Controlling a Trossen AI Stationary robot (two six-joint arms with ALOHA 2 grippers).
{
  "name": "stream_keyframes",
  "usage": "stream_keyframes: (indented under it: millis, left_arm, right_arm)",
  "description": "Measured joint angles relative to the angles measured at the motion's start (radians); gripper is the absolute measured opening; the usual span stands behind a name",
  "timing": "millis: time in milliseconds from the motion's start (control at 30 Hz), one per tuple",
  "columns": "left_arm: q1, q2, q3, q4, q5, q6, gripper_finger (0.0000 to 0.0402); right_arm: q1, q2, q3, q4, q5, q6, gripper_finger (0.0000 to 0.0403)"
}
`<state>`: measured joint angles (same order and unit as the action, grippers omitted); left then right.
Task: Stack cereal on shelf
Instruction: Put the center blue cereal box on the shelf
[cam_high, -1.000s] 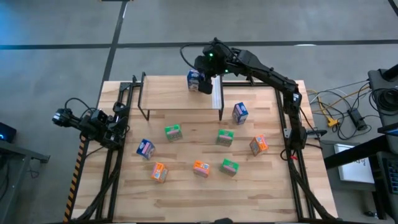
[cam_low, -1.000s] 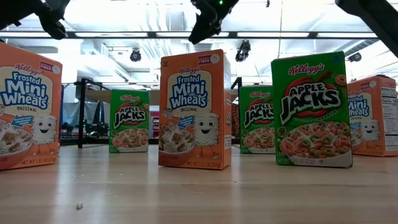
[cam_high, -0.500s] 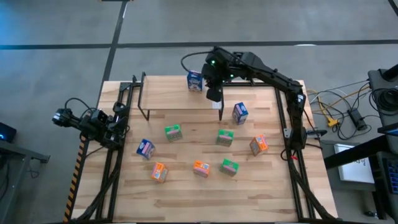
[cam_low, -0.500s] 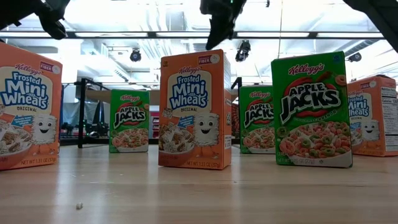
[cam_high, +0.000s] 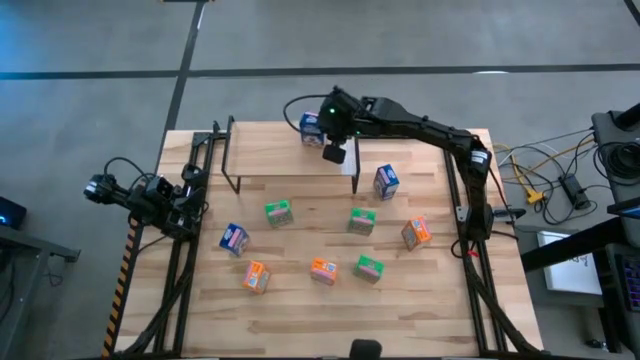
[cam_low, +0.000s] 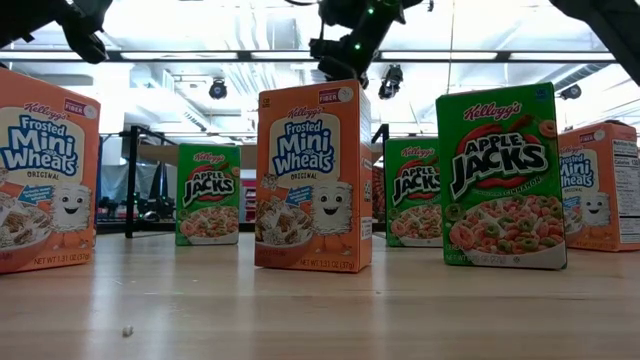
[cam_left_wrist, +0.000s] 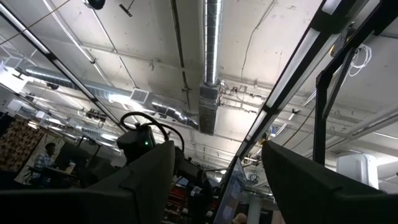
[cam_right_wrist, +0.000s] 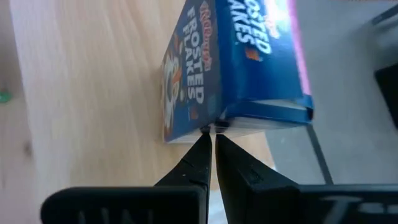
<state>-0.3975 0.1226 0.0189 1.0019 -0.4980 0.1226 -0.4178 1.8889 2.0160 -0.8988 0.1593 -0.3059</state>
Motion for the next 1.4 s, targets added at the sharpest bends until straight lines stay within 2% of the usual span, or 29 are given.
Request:
stream_keyframes:
  millis: [767, 1000, 1400]
  left_arm:
    - [0.0, 0.0, 0.0, 0.0, 0.0, 0.0, 0.0226]
    - [0.0, 0.0, 0.0, 0.0, 0.0, 0.0, 0.0226]
    - [0.0, 0.0, 0.0, 0.003, 0.0, 0.0, 0.0226]
  right_arm:
    - [-0.002, 0.0, -0.117, 0.358, 0.002, -0.091, 0.0012]
    - [-0.002, 0.0, -0.163, 0.412, 0.06, -0.125, 0.0012]
    - [-0.012, 0.0, -0.196, 0.551, 0.059, -0.153, 0.0012]
